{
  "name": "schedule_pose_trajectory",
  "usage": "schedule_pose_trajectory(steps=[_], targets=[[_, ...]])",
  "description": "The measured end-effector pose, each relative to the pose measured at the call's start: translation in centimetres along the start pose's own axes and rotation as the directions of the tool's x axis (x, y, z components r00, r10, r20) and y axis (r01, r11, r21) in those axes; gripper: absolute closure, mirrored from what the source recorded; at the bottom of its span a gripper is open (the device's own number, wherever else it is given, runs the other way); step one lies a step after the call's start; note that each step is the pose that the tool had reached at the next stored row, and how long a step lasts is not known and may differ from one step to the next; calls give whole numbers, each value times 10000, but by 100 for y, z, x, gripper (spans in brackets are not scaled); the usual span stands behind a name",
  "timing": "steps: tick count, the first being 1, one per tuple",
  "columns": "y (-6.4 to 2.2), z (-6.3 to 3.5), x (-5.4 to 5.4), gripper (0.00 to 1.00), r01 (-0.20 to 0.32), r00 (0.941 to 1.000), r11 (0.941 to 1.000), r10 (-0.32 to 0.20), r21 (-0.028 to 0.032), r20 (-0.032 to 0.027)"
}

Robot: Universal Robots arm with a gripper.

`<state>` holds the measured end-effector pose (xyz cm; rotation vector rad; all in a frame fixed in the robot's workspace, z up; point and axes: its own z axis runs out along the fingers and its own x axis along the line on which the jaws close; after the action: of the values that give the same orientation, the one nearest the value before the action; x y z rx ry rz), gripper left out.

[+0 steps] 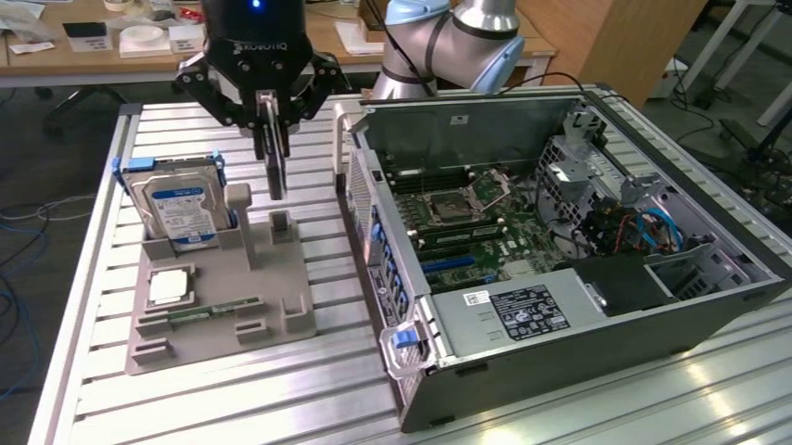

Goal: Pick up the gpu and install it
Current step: 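Pick up the gpu and move the gpu toward the slot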

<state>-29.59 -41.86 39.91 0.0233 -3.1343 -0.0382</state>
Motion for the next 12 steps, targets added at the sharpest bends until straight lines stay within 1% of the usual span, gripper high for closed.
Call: schedule_pose_trajectory(steps=[8,12], targets=[[3,-130,1,72,0,10000,10000,0,-9,1],[4,-178,1,72,-1,10000,10000,1,-16,1]])
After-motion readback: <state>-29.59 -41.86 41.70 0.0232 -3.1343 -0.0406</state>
